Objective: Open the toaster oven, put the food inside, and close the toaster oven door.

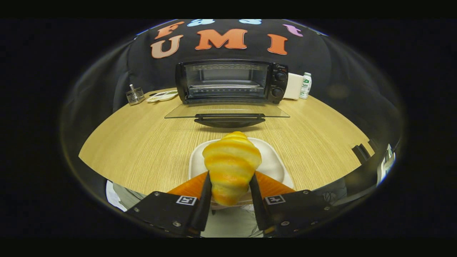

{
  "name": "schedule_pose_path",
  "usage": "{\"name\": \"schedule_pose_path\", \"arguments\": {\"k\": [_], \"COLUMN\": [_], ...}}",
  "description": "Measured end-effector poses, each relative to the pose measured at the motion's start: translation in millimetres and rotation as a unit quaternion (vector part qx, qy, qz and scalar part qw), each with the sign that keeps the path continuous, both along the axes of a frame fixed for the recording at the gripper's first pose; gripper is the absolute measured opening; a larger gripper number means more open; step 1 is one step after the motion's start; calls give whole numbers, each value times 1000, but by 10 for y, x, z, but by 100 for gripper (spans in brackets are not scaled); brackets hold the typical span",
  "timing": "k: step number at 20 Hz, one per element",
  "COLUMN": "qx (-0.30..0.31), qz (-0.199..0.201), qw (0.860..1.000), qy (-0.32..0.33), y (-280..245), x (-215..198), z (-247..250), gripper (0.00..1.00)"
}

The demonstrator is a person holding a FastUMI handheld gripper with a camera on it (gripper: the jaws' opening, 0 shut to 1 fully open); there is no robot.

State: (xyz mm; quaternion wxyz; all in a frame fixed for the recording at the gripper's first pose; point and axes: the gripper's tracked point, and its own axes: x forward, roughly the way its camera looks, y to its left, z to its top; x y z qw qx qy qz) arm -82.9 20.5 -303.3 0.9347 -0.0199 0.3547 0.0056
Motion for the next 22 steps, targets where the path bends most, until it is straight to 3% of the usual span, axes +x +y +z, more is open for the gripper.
{"name": "schedule_pose_path", "arguments": {"k": [3,6,14,22], "qx": [41,21,31,154], "qz": [21,40,33,30], "qw": [999,997,994,982], "qy": [-24,-56,-96,-103], "y": [185,196,218,649], "x": [46,138,691,1345], "z": [186,391,754,899], "gripper": [50,50,50,49]}}
